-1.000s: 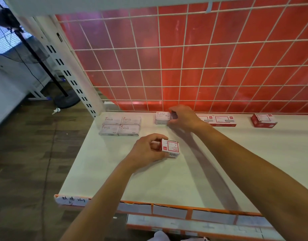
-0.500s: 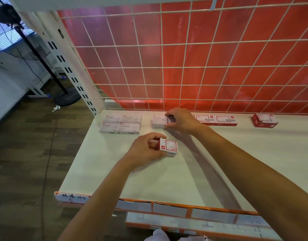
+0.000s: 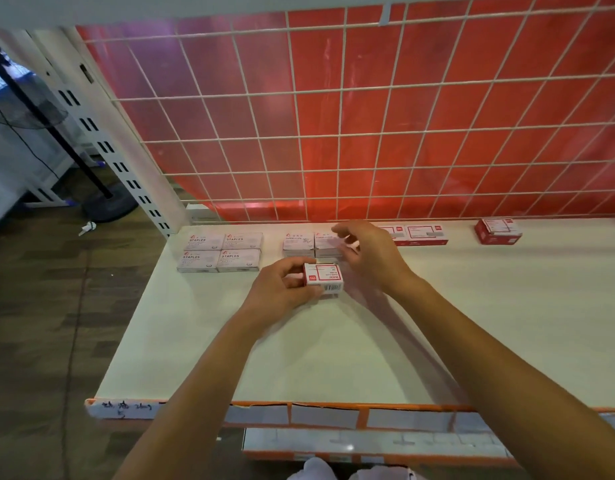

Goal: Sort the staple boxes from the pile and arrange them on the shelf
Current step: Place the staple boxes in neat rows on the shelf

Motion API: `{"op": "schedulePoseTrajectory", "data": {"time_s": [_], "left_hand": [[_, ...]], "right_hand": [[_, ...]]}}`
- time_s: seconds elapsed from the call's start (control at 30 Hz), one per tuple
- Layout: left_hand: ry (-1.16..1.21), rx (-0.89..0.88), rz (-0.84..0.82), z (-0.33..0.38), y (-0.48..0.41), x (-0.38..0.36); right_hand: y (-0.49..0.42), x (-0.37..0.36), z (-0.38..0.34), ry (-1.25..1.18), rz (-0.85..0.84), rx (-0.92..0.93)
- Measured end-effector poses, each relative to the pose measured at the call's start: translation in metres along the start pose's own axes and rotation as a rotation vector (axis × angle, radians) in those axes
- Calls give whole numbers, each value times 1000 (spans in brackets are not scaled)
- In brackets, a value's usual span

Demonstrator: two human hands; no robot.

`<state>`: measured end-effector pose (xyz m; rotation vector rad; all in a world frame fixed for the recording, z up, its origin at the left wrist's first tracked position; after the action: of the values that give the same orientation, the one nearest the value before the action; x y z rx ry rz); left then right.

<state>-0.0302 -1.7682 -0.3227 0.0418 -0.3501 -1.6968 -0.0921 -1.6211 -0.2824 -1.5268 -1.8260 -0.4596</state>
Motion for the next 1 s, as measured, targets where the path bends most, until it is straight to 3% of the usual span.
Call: {"op": "schedulePoseTrajectory", "data": {"time_s": [0.17, 0.43, 0.6, 1.0], "left_hand": [[137, -5, -35, 7, -7, -19], [293, 10, -48, 12, -16, -49], [246, 18, -58, 19, -16, -64], [125, 15, -233, 19, -8, -86]], "right_hand": [[29, -3, 15, -185, -160, -122], [55, 22, 28, -429, -153, -195], [64, 26, 29, -413, -175, -153], [90, 41, 51, -553, -84, -329]]}}
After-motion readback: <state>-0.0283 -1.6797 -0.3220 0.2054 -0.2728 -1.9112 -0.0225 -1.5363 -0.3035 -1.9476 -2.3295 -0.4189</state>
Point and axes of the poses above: each hand's wrist, its own y-axis away from the middle knuckle, its own x-axis out of the back of the hand, z = x × y, the point moved 8 cm from there along -y, towards the middle knuckle, and after that the axes turned 5 degrees about -y, right-handed, at the moved point
